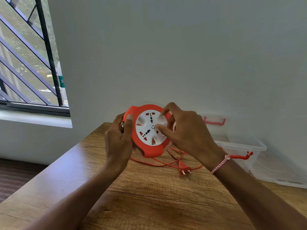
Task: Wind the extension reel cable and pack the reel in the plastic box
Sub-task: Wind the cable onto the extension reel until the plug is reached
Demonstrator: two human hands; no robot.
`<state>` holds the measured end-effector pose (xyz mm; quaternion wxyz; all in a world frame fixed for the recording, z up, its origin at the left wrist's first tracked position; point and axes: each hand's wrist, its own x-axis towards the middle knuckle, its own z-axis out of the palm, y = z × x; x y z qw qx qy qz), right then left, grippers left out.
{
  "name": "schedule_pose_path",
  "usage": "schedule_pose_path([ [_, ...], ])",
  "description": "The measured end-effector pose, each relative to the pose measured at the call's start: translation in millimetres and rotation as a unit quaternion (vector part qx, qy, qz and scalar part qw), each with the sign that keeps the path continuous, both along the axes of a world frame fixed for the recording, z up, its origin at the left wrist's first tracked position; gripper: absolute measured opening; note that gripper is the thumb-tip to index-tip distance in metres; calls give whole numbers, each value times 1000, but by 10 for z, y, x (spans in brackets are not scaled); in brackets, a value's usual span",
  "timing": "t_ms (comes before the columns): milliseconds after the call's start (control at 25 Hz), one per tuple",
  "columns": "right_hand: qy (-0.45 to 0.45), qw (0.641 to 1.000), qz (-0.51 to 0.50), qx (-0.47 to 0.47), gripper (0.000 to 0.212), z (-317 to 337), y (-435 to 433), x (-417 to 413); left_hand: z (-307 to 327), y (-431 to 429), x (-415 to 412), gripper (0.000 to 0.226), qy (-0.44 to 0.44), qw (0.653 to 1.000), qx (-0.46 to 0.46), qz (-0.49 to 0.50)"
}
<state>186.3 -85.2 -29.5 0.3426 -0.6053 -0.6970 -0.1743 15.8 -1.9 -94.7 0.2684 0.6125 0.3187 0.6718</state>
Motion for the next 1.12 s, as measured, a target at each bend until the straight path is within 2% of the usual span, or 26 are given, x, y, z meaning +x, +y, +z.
schedule_pose_path([
  [80,-192,981,32,-13,47,71,-9,84,20,24,-15,35,-12,1000,-18,-5],
  [120,-251,966,47,-35,49,86,-11,110,26,31,-25,36,-14,1000,-24,-12],
  [280,-341,937,57,-50,61,40,23,118,33,4,-12,32,8,999,-25,-45],
  [520,-336,940,49,21,65,-40,50,104,-7,-52,28,36,34,998,-15,-59],
  [600,-301,952,44,24,65,-63,66,111,6,-97,41,32,28,998,-11,-61],
  [680,-186,982,18,34,66,-100,49,41,19,-151,72,29,12,998,-13,-63],
  [760,-3,1000,-15,25,64,-156,26,-79,22,-194,109,30,-4,998,-23,-65],
  [840,129,990,-38,-29,63,-194,47,-161,10,-200,126,30,-13,997,-34,-67],
  [880,157,986,-41,-50,63,-196,58,-169,2,-192,127,32,-14,997,-38,-67],
  [960,125,990,-46,-54,64,-140,46,-127,-10,-151,119,37,-10,997,-41,-63],
  [1040,4,999,-41,-31,62,-55,29,-40,-19,-100,92,35,3,998,-40,-58],
  [1120,-133,991,3,-22,55,33,-1,49,-13,-49,56,31,13,998,-38,-55],
])
